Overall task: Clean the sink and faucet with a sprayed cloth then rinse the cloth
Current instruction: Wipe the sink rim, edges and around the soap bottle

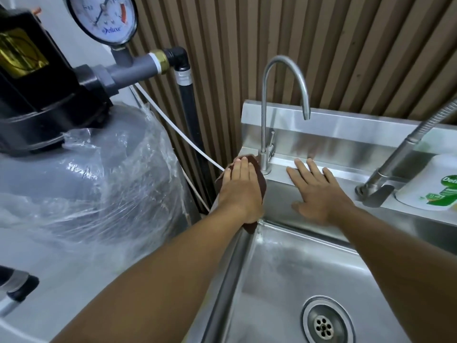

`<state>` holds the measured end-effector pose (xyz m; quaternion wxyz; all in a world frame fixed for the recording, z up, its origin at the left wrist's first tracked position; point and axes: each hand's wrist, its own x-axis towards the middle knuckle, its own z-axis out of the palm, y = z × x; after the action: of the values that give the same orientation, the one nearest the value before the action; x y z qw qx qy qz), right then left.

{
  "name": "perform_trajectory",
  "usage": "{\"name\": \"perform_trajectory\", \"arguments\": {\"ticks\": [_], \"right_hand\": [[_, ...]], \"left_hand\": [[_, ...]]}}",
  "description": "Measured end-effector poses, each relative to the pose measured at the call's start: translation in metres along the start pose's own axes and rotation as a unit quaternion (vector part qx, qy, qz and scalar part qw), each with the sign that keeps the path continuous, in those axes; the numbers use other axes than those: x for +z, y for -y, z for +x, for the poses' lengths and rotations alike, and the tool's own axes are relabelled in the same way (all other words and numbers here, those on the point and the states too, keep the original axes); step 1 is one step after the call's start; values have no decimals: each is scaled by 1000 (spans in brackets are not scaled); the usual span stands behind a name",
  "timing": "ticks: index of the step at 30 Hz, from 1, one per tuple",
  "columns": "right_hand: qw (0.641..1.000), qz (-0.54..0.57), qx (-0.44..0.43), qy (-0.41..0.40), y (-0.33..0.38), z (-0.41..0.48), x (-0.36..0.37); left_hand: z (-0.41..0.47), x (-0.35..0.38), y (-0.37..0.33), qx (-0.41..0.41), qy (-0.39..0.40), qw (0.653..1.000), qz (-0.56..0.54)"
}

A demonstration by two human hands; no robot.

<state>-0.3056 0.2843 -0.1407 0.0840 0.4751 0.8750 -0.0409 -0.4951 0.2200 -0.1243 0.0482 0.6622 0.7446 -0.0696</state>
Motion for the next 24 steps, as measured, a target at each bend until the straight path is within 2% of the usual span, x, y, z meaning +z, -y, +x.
{"name": "perform_trajectory", "arguments": {"ticks": [5,9,12,14,17,19,21,22,24], "right_hand": [[1000,2,-3,7,-1,-2,-2],[998,42,17,47,6,-9,-11],[988,136,48,62,30,-28,-15],[962,262,66,44,58,-56,-12],[872,482,78,44,108,-108,-1],[781,612,91,83,137,-146,4],[680,715,100,126,161,-168,17],[642,748,99,134,171,-171,22],[597,786,98,127,186,-165,29]], "left_hand": [[-46,12,0,-18,-17,1000,-9],[-94,21,-11,-100,-30,995,-10],[-121,21,-23,-155,-19,987,-37],[-137,14,-25,-159,2,986,-60],[-155,3,-12,-148,74,981,-101],[-166,-8,4,-116,105,981,-116],[-171,-12,20,-41,78,993,-83],[-171,-11,28,12,57,997,-59],[-164,-6,42,105,57,992,-31]]}}
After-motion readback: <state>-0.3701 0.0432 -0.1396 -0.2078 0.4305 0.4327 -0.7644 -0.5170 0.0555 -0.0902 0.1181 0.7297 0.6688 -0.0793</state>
